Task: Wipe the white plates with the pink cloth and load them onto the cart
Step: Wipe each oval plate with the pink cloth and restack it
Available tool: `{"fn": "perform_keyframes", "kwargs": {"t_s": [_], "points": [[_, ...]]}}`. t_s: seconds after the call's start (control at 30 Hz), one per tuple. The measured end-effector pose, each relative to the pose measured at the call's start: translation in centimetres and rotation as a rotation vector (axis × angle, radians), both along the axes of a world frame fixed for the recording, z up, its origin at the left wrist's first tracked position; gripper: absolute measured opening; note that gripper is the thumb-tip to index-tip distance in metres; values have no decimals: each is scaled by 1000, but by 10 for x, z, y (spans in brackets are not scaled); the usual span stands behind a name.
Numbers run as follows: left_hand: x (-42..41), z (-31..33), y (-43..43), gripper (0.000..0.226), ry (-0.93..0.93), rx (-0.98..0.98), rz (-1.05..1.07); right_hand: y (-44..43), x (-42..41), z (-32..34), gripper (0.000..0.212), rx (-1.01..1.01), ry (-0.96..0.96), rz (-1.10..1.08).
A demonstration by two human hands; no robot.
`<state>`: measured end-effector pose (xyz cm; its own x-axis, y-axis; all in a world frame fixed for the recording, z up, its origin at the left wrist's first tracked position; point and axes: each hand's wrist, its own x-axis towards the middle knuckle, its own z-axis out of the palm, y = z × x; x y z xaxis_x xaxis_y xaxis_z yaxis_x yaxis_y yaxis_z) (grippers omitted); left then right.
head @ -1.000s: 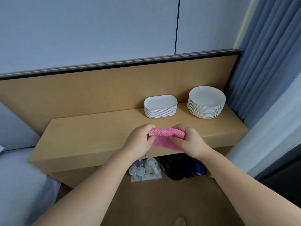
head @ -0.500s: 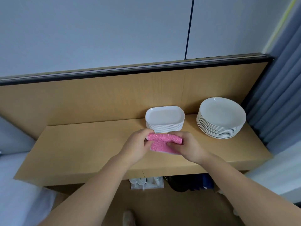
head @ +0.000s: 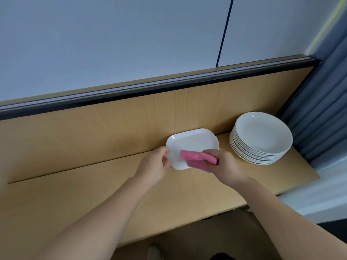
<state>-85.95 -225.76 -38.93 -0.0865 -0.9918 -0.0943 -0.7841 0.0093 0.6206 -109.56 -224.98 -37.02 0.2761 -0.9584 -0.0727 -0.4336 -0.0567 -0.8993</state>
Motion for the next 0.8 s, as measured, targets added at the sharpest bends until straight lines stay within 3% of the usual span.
{"fn": "perform_keyframes", "kwargs": {"t_s": [0.1,0.17,0.23,0.33,0.63,0.8], "points": [[4,-11,-20,20,-134,44,45,-16,-5,-6,31,-37,56,-71],[1,-20,-35,20,-198,73,58,-35,-9,-13,6,-55,110,-122],[-4,-28,-49,22,-247,92,64,-54,-13,-20,20,-85,190,-160],[-17,-39,-72,23,-302,137,116,-81,-19,-29,24,-84,233,-153],[-34,-49,-93,23,-195,285,311,-101,-28,-48,35,-90,264,-50],[-27,-51,-89,20,-37,346,364,-107,-28,-44,27,-158,290,7]]}}
